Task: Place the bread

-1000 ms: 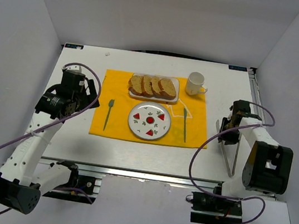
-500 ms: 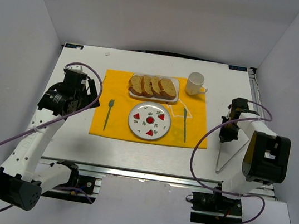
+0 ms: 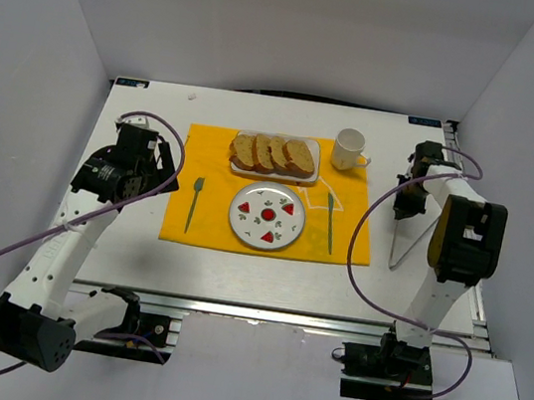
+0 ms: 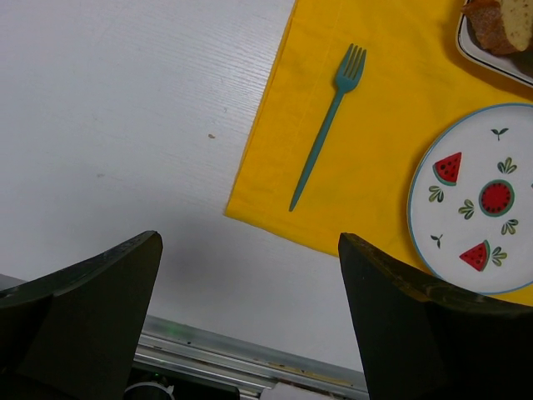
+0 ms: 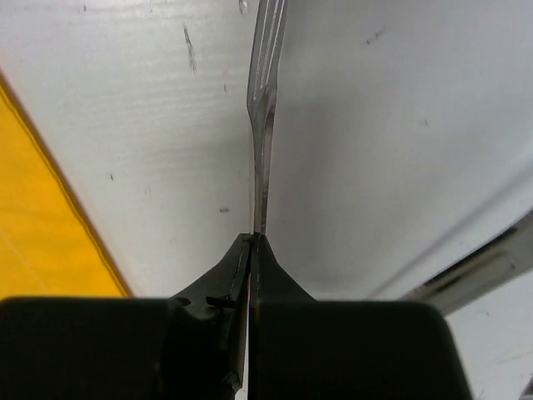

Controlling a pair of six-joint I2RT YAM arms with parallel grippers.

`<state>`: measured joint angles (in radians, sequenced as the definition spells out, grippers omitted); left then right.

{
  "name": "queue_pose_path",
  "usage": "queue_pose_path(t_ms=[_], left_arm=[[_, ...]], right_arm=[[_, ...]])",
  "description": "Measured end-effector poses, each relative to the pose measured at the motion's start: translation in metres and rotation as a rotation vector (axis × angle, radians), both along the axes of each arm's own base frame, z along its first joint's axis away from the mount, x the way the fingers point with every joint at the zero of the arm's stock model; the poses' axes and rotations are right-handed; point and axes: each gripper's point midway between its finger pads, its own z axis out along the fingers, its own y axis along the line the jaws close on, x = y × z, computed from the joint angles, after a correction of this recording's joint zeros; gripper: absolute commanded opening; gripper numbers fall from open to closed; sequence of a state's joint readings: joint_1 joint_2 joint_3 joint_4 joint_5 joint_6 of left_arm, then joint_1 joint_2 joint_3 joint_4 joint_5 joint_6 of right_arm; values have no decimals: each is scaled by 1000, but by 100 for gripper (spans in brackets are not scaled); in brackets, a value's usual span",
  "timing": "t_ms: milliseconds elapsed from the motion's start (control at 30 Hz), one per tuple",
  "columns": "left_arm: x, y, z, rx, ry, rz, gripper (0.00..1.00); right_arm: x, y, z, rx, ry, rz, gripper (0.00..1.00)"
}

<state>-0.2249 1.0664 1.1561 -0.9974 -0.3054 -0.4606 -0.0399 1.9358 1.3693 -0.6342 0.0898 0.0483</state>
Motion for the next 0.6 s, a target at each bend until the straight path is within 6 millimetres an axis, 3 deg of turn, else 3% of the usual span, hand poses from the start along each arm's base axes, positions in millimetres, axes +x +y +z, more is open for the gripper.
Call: queue_pose_path(t_ms=[167, 300, 467, 500, 600], left_arm=[[-2, 2, -4, 13, 22, 6, 98], [-2, 3, -4, 14, 23, 9, 98], [-1, 2, -4, 12, 21, 11, 98], [-1, 2, -4, 12, 20, 11, 98], [-1, 2, -3, 11, 19, 11, 98]], right_arm=[[13, 3, -2, 17, 12, 6, 1], [13, 4, -2, 24, 16, 2, 19], [12, 7, 2, 42, 13, -15, 53], [11, 8, 5, 46, 7, -18, 69], [9, 9, 22, 53, -21, -31, 89]])
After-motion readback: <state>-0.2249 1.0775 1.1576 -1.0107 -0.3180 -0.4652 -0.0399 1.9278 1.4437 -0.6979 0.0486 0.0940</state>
